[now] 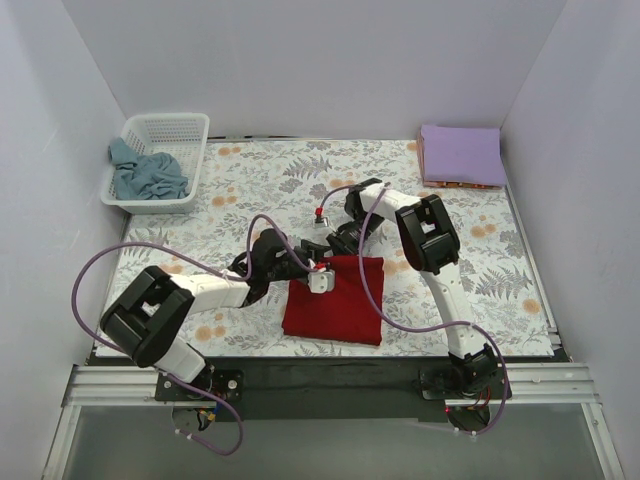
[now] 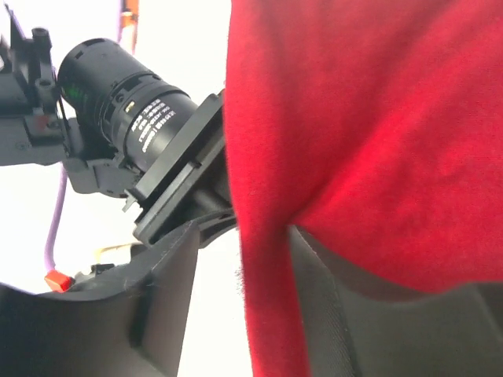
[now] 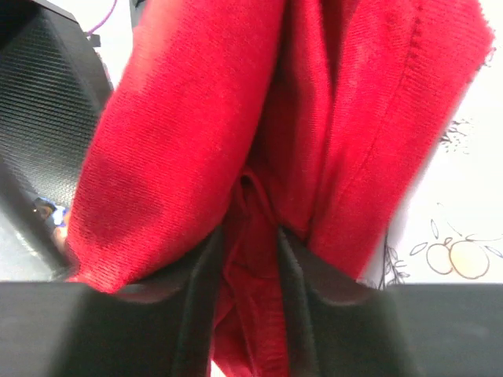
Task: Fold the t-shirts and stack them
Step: Fold the tshirt
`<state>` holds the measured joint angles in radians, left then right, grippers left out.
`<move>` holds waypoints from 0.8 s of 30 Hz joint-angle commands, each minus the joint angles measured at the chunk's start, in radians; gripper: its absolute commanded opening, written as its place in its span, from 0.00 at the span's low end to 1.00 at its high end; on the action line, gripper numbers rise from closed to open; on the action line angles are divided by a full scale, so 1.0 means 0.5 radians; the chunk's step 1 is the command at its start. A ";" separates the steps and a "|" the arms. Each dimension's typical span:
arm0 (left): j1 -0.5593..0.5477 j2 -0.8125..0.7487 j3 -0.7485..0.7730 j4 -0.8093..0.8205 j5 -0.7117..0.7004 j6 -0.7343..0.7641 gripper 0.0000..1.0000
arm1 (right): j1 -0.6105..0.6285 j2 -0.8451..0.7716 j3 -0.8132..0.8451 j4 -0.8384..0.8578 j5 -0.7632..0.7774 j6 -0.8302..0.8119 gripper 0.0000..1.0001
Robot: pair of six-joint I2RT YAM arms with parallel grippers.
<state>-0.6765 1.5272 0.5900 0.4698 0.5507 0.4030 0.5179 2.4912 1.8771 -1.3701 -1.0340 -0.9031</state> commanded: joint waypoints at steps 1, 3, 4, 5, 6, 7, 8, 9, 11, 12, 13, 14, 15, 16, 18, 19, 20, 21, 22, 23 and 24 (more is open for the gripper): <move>0.003 -0.155 -0.039 0.174 -0.073 0.013 0.51 | -0.023 -0.126 0.142 0.111 0.310 0.057 0.46; 0.003 -0.287 -0.036 0.052 -0.055 -0.002 0.52 | -0.035 -0.175 0.249 0.108 0.383 0.100 0.55; 0.003 -0.336 -0.011 -0.022 -0.040 -0.060 0.53 | -0.048 -0.193 0.289 0.108 0.411 0.116 0.57; 0.003 -0.394 0.007 -0.104 -0.031 -0.100 0.53 | -0.066 -0.230 0.323 0.108 0.442 0.143 0.59; 0.003 -0.480 0.038 -0.306 -0.015 -0.158 0.53 | -0.072 -0.248 0.393 0.108 0.515 0.150 0.61; 0.009 -0.526 0.099 -0.408 -0.012 -0.219 0.53 | -0.085 -0.282 0.427 0.117 0.558 0.153 0.62; 0.018 -0.551 0.136 -0.509 -0.009 -0.335 0.53 | -0.094 -0.294 0.455 0.114 0.598 0.159 0.67; 0.028 -0.591 0.167 -0.704 0.006 -0.385 0.53 | -0.100 -0.307 0.510 0.117 0.668 0.165 0.69; 0.092 -0.600 0.264 -0.856 0.037 -0.565 0.53 | -0.134 -0.337 0.559 0.114 0.721 0.168 0.76; 0.123 -0.597 0.292 -0.930 0.079 -0.631 0.54 | -0.149 -0.344 0.581 0.111 0.748 0.183 0.77; 0.196 -0.573 0.332 -1.018 0.107 -0.689 0.54 | -0.189 -0.362 0.630 0.108 0.761 0.195 0.78; 0.245 -0.536 0.424 -1.141 0.138 -0.775 0.54 | -0.213 -0.377 0.639 0.108 0.776 0.211 0.80; 0.294 -0.499 0.488 -1.203 0.175 -0.848 0.54 | -0.238 -0.399 0.633 0.108 0.776 0.214 0.81; 0.416 -0.371 0.562 -1.276 0.284 -0.879 0.55 | -0.290 -0.457 0.563 0.111 0.767 0.205 0.82; 0.521 -0.214 0.856 -1.620 0.405 -0.883 0.56 | -0.324 -0.524 0.453 0.108 0.767 0.177 0.85; 0.595 -0.110 0.948 -1.724 0.511 -0.883 0.55 | -0.348 -0.576 0.397 0.111 0.764 0.156 0.85; 0.626 0.058 1.059 -1.919 0.558 -0.883 0.56 | -0.361 -0.601 0.275 0.108 0.755 0.147 0.87; 0.650 0.154 1.227 -1.997 0.604 -0.877 0.56 | -0.370 -0.620 0.229 0.111 0.740 0.137 0.87; 0.675 0.234 1.310 -2.065 0.656 -0.871 0.56 | -0.382 -0.647 0.189 0.111 0.733 0.125 0.88; 0.681 0.377 1.378 -2.126 0.666 -0.864 0.57 | -0.388 -0.657 0.140 0.114 0.733 0.116 0.86; 0.681 0.433 1.424 -2.182 0.660 -0.876 0.57 | -0.385 -0.660 0.075 0.117 0.746 0.107 0.85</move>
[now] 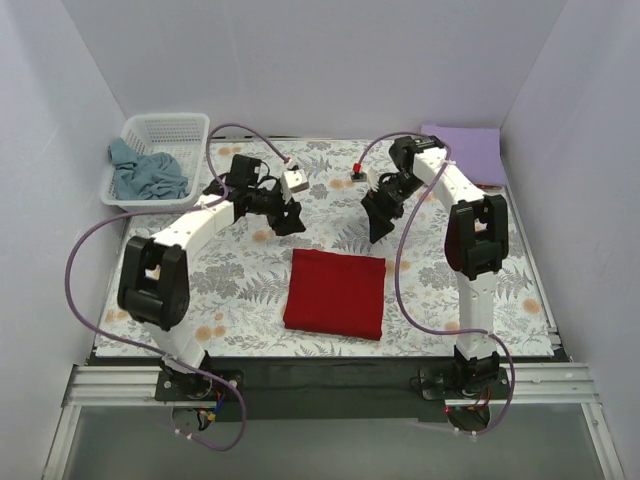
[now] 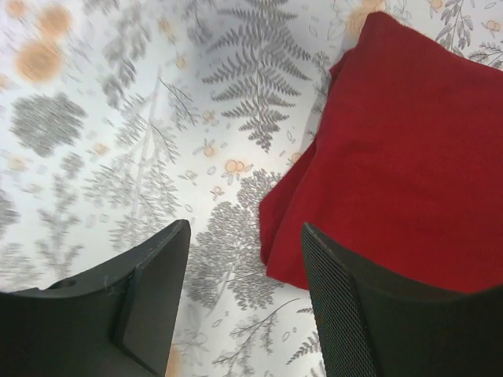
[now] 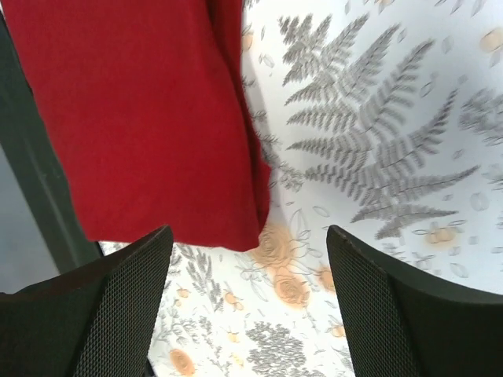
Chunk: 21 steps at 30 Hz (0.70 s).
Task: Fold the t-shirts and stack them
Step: Fold the tshirt
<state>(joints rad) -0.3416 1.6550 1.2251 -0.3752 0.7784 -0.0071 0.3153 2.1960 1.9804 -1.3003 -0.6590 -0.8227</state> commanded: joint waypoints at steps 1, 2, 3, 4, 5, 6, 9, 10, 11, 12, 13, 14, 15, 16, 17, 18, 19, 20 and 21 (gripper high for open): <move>0.011 0.233 0.243 -0.516 0.195 -0.081 0.57 | 0.017 -0.063 -0.156 -0.013 0.002 -0.057 0.85; 0.014 0.297 0.280 -0.550 0.189 -0.081 0.57 | 0.020 -0.051 -0.172 -0.016 0.002 -0.045 0.83; 0.014 0.383 0.323 -0.602 0.180 -0.078 0.58 | 0.017 -0.045 -0.211 -0.016 0.002 -0.042 0.82; 0.017 0.429 0.375 -0.633 0.177 -0.063 0.58 | 0.017 -0.039 -0.233 -0.010 0.002 -0.048 0.81; 0.017 0.463 0.403 -0.664 0.167 -0.060 0.58 | 0.020 -0.035 -0.258 -0.007 0.008 -0.048 0.80; 0.017 0.509 0.409 -0.673 0.137 -0.072 0.59 | 0.020 -0.032 -0.279 -0.004 0.020 -0.045 0.80; 0.017 0.574 0.421 -0.688 0.082 -0.090 0.61 | 0.017 -0.032 -0.368 0.026 0.054 -0.045 0.79; 0.017 0.607 0.424 -0.692 0.072 -0.090 0.61 | 0.017 -0.029 -0.420 0.039 0.069 -0.039 0.79; 0.017 0.623 0.421 -0.701 0.069 -0.084 0.62 | 0.017 -0.029 -0.442 0.075 0.081 -0.039 0.77; 0.017 0.635 0.418 -0.692 0.063 -0.087 0.62 | 0.017 -0.029 -0.463 0.094 0.118 -0.036 0.76; 0.017 0.651 0.415 -0.686 0.051 -0.093 0.62 | 0.020 -0.020 -0.500 0.112 0.128 -0.030 0.74; 0.017 0.660 0.412 -0.679 0.042 -0.099 0.62 | 0.020 -0.011 -0.509 0.122 0.137 -0.030 0.69; 0.014 0.669 0.418 -0.676 0.036 -0.102 0.62 | 0.017 -0.005 -0.515 0.122 0.143 -0.024 0.65; 0.017 0.681 0.421 -0.679 0.017 -0.099 0.62 | 0.017 0.004 -0.525 0.122 0.140 -0.027 0.60; 0.014 0.690 0.427 -0.685 0.008 -0.099 0.62 | 0.017 0.004 -0.531 0.119 0.140 -0.027 0.51; 0.017 0.706 0.434 -0.704 -0.004 -0.093 0.61 | 0.017 -0.002 -0.540 0.122 0.137 -0.030 0.36; 0.017 0.712 0.440 -0.704 -0.010 -0.090 0.59 | 0.017 -0.011 -0.540 0.119 0.134 -0.030 0.36; 0.017 0.721 0.458 -0.737 -0.011 -0.081 0.57 | 0.017 -0.026 -0.543 0.119 0.131 -0.024 0.20; 0.017 0.724 0.467 -0.750 -0.001 -0.066 0.45 | 0.017 -0.060 -0.543 0.112 0.131 -0.021 0.12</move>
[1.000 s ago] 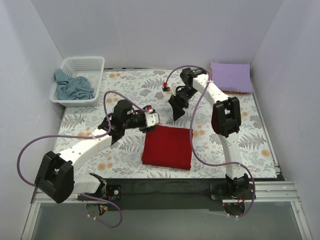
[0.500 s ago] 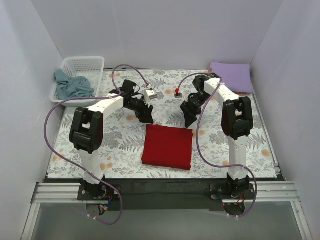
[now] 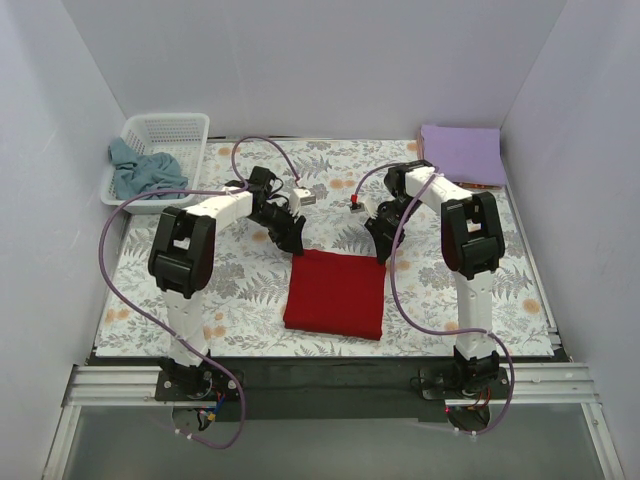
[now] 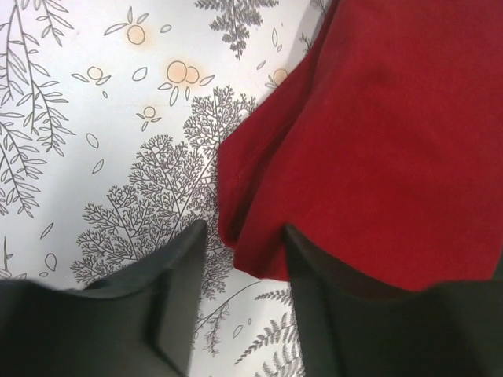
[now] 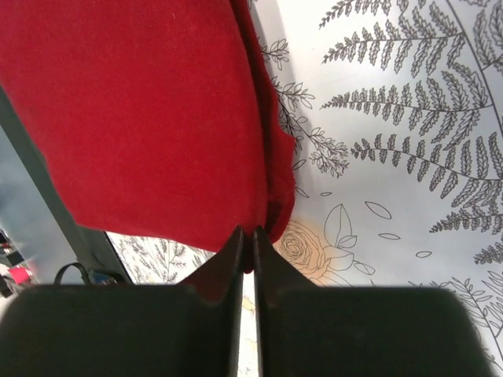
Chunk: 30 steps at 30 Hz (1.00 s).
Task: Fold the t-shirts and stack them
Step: Fold the tshirt
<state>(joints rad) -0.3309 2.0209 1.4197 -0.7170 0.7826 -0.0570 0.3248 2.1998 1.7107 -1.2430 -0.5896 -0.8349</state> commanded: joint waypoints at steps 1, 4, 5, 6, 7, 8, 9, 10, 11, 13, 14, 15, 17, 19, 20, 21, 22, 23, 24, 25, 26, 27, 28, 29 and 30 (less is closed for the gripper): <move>-0.004 -0.004 0.081 -0.078 0.002 0.034 0.39 | -0.002 -0.092 -0.007 -0.005 -0.008 0.016 0.06; -0.001 -0.016 0.106 -0.124 0.033 0.037 0.11 | -0.002 -0.187 -0.034 -0.014 -0.005 0.022 0.01; -0.001 -0.029 0.106 -0.122 0.045 0.028 0.07 | -0.005 -0.212 -0.040 -0.014 0.001 0.022 0.01; 0.005 -0.068 0.094 -0.103 0.049 0.013 0.03 | -0.008 -0.254 -0.056 -0.014 0.019 0.025 0.01; 0.011 -0.090 0.082 -0.079 0.049 -0.027 0.00 | -0.015 -0.273 -0.059 -0.017 0.032 0.025 0.01; 0.014 -0.133 0.072 -0.027 0.042 -0.039 0.00 | -0.021 -0.285 -0.059 -0.017 0.056 0.028 0.01; 0.018 -0.145 0.060 -0.002 0.036 -0.048 0.00 | -0.051 -0.298 -0.059 -0.017 0.068 0.028 0.01; 0.018 -0.155 0.042 0.022 0.027 -0.070 0.00 | -0.067 -0.295 -0.059 -0.017 0.084 0.028 0.01; 0.018 -0.158 0.035 0.068 0.000 -0.082 0.00 | -0.082 -0.282 -0.059 -0.017 0.117 0.025 0.01; 0.015 -0.100 0.060 0.078 -0.025 -0.088 0.00 | -0.119 -0.227 -0.047 -0.008 0.133 0.028 0.01; 0.021 -0.072 0.072 0.081 -0.043 -0.091 0.00 | -0.125 -0.194 -0.038 -0.002 0.139 0.034 0.01; 0.021 -0.044 0.084 0.090 -0.077 -0.101 0.00 | -0.128 -0.124 -0.025 0.010 0.148 0.044 0.01; 0.024 0.038 0.118 0.133 -0.105 -0.128 0.00 | -0.125 -0.047 0.030 0.056 0.179 0.056 0.01; 0.027 0.112 0.133 0.188 -0.169 -0.168 0.00 | -0.134 0.061 0.137 0.108 0.200 0.111 0.01; 0.036 0.143 0.158 0.240 -0.194 -0.205 0.00 | -0.140 0.101 0.183 0.139 0.213 0.142 0.01; 0.042 0.173 0.176 0.274 -0.258 -0.238 0.00 | -0.162 0.171 0.232 0.197 0.213 0.200 0.01; 0.054 0.247 0.204 0.311 -0.283 -0.260 0.00 | -0.177 0.205 0.354 0.222 0.213 0.237 0.01; 0.064 0.278 0.271 0.320 -0.301 -0.281 0.00 | -0.189 0.239 0.410 0.243 0.222 0.270 0.01; 0.085 0.308 0.308 0.323 -0.304 -0.324 0.00 | -0.214 0.294 0.477 0.283 0.234 0.298 0.01; 0.094 0.336 0.339 0.339 -0.316 -0.346 0.00 | -0.226 0.313 0.533 0.301 0.252 0.368 0.01; 0.100 0.351 0.369 0.354 -0.317 -0.377 0.00 | -0.241 0.328 0.633 0.314 0.253 0.390 0.01; 0.116 0.355 0.406 0.366 -0.313 -0.422 0.04 | -0.263 0.331 0.671 0.326 0.247 0.415 0.01; 0.122 0.349 0.425 0.394 -0.304 -0.447 0.09 | -0.272 0.325 0.711 0.335 0.250 0.457 0.13; 0.125 0.312 0.437 0.412 -0.310 -0.475 0.15 | -0.275 0.316 0.778 0.326 0.216 0.473 0.21; 0.134 0.284 0.452 0.424 -0.313 -0.499 0.22 | -0.281 0.255 0.782 0.320 0.195 0.482 0.30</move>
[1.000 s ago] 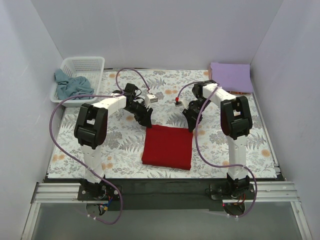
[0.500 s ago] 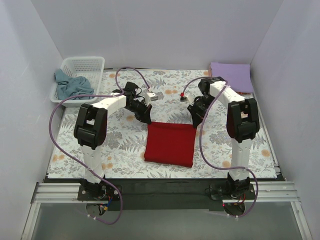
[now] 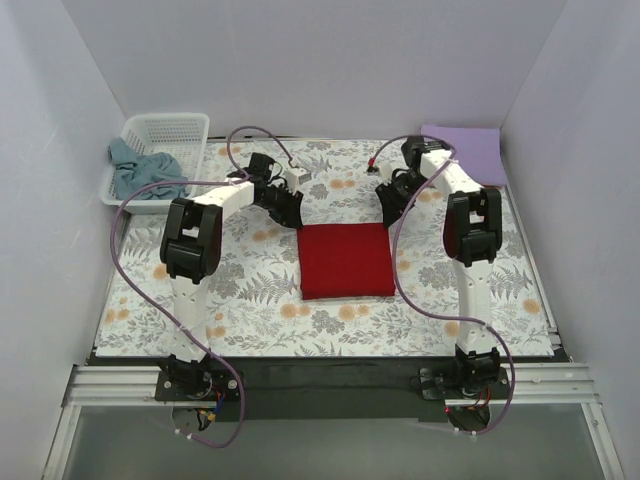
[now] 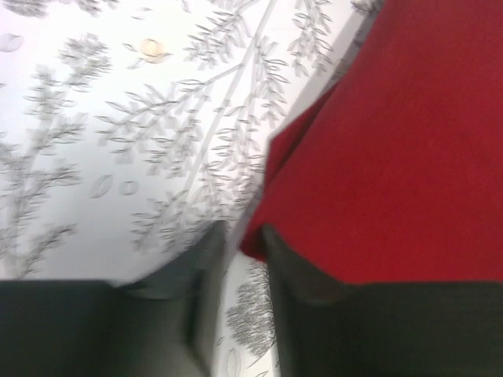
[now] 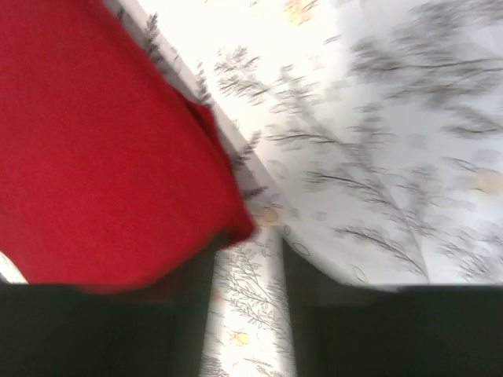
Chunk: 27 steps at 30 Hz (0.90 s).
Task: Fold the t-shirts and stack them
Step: Fold the tshirt
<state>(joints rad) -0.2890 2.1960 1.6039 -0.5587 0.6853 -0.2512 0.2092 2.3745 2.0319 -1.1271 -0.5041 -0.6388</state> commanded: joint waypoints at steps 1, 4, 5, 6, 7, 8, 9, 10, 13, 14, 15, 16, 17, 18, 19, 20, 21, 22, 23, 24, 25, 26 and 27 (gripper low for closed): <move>0.059 -0.103 0.090 0.126 -0.122 -0.175 0.32 | -0.053 -0.147 0.127 0.094 -0.001 0.093 0.54; 0.075 -0.363 0.029 0.126 -0.045 -0.298 0.58 | -0.063 -0.441 -0.014 0.097 -0.157 0.136 0.87; 0.075 -0.446 -0.023 0.136 0.046 -0.356 0.60 | -0.063 -0.527 -0.072 0.106 -0.282 0.170 0.89; 0.075 -0.614 -0.078 0.142 0.098 -0.430 0.62 | -0.063 -0.710 -0.258 0.128 -0.362 0.216 0.90; 0.069 -0.697 -0.224 0.199 0.157 -0.546 0.69 | -0.063 -0.803 -0.366 0.164 -0.448 0.277 0.98; 0.063 -0.768 -0.311 0.227 0.227 -0.820 0.80 | -0.060 -0.895 -0.510 0.259 -0.637 0.335 0.98; 0.038 -0.851 -0.403 0.261 0.437 -0.938 0.81 | -0.047 -1.044 -0.633 0.299 -0.733 0.451 0.98; 0.005 -0.982 -0.635 0.368 0.503 -1.091 0.81 | -0.035 -1.104 -0.859 0.336 -0.822 0.495 0.98; -0.210 -1.216 -0.970 0.686 0.587 -1.571 0.82 | 0.075 -1.205 -1.185 0.413 -1.059 0.605 0.98; -0.274 -1.247 -1.120 0.764 0.578 -1.660 0.83 | 0.115 -1.212 -1.244 0.429 -1.114 0.615 0.98; -0.387 -1.265 -1.170 0.837 0.571 -1.828 0.84 | 0.209 -1.218 -1.302 0.471 -1.121 0.627 0.98; -0.452 -1.275 -1.216 0.975 0.574 -1.908 0.85 | 0.256 -1.218 -1.339 0.490 -1.121 0.667 0.98; -0.529 -1.248 -1.280 1.040 0.581 -2.003 0.85 | 0.329 -1.203 -1.394 0.508 -1.139 0.694 0.98; -0.560 -1.220 -1.302 1.083 0.584 -2.126 0.86 | 0.357 -1.190 -1.425 0.563 -1.164 0.728 0.98; -0.582 -1.192 -1.324 1.172 0.568 -2.181 0.86 | 0.373 -1.178 -1.456 0.597 -1.194 0.807 0.98; -0.594 -1.128 -1.367 1.209 0.556 -2.215 0.86 | 0.385 -1.148 -1.544 0.649 -1.240 0.854 0.98; -0.594 -1.091 -1.385 1.234 0.538 -2.231 0.86 | 0.385 -1.129 -1.582 0.692 -1.244 0.872 0.98; -0.591 -1.051 -1.398 1.246 0.483 -2.228 0.86 | 0.385 -1.104 -1.612 0.735 -1.207 0.867 0.98; -0.585 -1.005 -1.404 1.243 0.461 -2.210 0.86 | 0.376 -1.034 -1.646 0.739 -1.201 0.851 0.98; -0.564 -0.920 -1.431 1.240 0.440 -2.201 0.87 | 0.367 -0.991 -1.674 0.745 -1.201 0.842 0.98; -0.548 -0.867 -1.456 1.267 0.439 -2.237 0.87 | 0.361 -0.951 -1.695 0.757 -1.201 0.836 0.98; -0.530 -0.815 -1.480 1.274 0.464 -2.249 0.87 | 0.333 -0.869 -1.720 0.763 -1.182 0.827 0.98; -0.499 -0.717 -1.508 1.256 0.455 -2.250 0.87 | 0.312 -0.826 -1.775 0.763 -1.173 0.814 0.98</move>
<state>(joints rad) -0.5781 1.7744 0.8845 0.0261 0.9501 -1.3220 0.3943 1.9125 1.1873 -0.7753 -1.0504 -0.2459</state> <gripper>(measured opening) 0.869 0.983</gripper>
